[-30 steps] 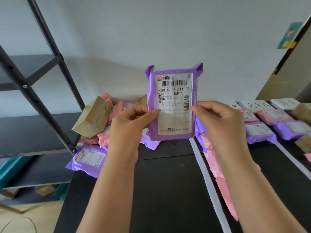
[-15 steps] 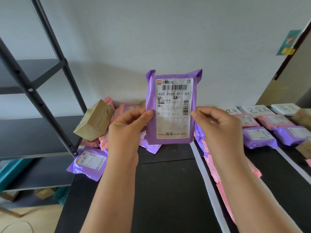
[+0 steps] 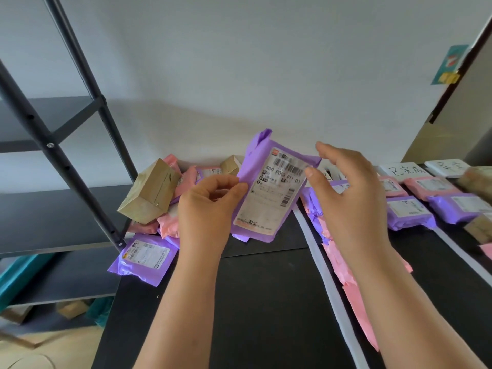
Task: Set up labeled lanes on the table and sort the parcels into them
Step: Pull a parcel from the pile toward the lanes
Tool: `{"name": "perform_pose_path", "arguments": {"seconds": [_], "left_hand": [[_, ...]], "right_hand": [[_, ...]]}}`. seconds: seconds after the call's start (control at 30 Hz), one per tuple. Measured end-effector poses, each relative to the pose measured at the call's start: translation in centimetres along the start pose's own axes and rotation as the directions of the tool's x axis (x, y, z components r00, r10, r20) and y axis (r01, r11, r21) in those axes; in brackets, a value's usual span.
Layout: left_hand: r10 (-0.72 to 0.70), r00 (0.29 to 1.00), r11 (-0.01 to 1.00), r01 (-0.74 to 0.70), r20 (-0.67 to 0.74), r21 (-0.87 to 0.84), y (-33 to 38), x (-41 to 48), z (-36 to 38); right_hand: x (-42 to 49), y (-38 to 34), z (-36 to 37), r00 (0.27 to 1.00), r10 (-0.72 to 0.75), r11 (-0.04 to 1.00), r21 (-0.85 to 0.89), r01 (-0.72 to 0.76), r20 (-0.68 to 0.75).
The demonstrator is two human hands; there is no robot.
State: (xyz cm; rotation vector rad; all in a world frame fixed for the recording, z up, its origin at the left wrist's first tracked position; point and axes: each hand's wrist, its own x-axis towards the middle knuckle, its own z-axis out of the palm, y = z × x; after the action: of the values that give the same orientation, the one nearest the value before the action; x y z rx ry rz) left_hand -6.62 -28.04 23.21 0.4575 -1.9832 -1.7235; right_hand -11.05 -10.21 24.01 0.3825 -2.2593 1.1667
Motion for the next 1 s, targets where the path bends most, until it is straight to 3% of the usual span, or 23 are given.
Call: {"name": "perform_pose_path", "arguments": {"seconds": [0.2, 0.47, 0.7, 0.83, 1.0], "left_hand": [[0.093, 0.994, 0.991, -0.098, 0.057, 0.091, -0.2, -0.5, 0.9], [0.129, 0.987, 0.991, -0.133, 0.100, 0.032, -1.4, -0.4, 2.1], [0.158, 0.977, 0.986, -0.163, 0.145, 0.028, -3.2, -1.6, 3.7], [0.080, 0.975, 0.996, -0.088, 0.206, 0.031, -4.4, -3.7, 5.7], [-0.057, 0.937, 0.998, 0.039, 0.345, 0.059, -4.9, -7.7, 9.0]], "right_hand": [[-1.1, 1.2, 0.0, 0.998, 0.006, 0.995, -0.102, 0.000, 0.060], [-3.0, 1.6, -1.6, 0.997, 0.069, 0.995, -0.064, -0.071, -0.023], [-5.7, 2.2, -3.0, 0.980, 0.160, 0.971, -0.160, -0.178, -0.121], [-7.7, 3.8, -5.3, 0.915, 0.351, 0.913, -0.146, -0.382, -0.199], [-9.9, 6.1, -9.8, 0.777, 0.526, 0.828, 0.001, -0.561, -0.344]]}}
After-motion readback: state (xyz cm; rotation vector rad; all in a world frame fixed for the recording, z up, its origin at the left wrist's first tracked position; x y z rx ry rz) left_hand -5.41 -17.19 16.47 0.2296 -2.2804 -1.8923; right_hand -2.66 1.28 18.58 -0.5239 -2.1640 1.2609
